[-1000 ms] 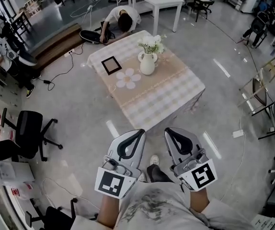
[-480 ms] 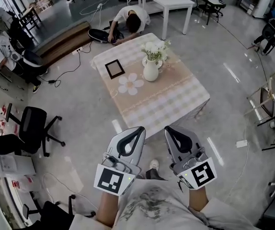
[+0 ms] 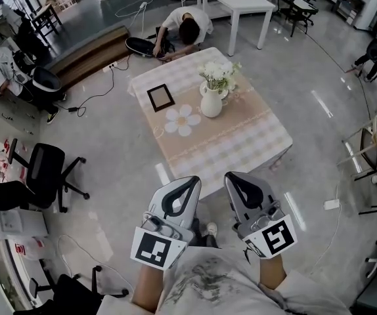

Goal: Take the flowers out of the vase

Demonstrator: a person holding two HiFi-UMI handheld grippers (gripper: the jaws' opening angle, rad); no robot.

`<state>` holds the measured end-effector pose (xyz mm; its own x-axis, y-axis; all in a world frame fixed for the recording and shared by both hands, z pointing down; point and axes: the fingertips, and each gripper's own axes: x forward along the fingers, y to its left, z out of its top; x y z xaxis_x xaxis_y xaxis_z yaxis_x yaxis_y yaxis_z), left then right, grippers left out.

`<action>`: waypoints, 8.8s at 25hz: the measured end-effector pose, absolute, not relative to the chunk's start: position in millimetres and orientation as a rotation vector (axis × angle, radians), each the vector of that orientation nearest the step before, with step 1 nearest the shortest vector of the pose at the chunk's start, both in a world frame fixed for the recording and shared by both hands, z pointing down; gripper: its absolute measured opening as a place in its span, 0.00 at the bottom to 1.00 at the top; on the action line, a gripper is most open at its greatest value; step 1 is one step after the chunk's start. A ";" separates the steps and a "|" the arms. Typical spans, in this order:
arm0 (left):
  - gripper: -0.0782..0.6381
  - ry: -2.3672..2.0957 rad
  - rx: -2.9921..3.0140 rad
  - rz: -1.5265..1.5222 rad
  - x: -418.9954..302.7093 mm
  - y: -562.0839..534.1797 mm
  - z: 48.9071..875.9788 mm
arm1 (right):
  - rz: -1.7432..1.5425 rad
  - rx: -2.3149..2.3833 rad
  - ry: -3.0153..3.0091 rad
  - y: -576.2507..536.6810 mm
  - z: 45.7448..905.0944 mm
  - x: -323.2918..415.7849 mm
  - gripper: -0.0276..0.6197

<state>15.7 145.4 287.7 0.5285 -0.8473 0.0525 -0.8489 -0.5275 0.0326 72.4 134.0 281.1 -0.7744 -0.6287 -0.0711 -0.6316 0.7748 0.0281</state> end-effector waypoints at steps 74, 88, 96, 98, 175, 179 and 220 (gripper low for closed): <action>0.12 -1.173 2.739 0.121 -10.0 -106.3 342.2 | -0.234 -1.458 2.881 -160.0 403.1 48.5 0.37; 0.12 -1.152 2.731 0.154 -7.6 -122.1 352.4 | -0.365 -1.553 2.815 -189.1 440.9 61.4 0.51; 0.12 -1.134 2.726 0.168 -6.7 -129.2 358.0 | -0.368 -1.598 2.784 -211.0 456.4 64.8 0.71; 0.12 -1.128 2.723 0.172 -5.8 -130.5 360.1 | -0.374 -1.598 2.782 -216.5 460.6 64.4 0.76; 0.12 -1.106 2.702 0.241 3.5 -147.2 388.7 | 0.001 -1.512 2.878 -272.6 450.5 53.0 0.25; 0.12 -1.110 2.700 0.233 3.5 -146.3 387.3 | 0.007 -1.480 2.876 -271.1 444.3 49.0 0.23; 0.12 -1.144 2.750 0.146 -5.6 -113.8 355.9 | 0.092 -1.326 2.774 -242.2 355.8 33.9 0.16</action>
<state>-5.6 -113.8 355.9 0.7027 -0.6954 0.1506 -0.7109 -0.6948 0.1087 33.9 -242.2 355.8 -0.6266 -0.7747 -0.0848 -0.7786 0.6270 0.0259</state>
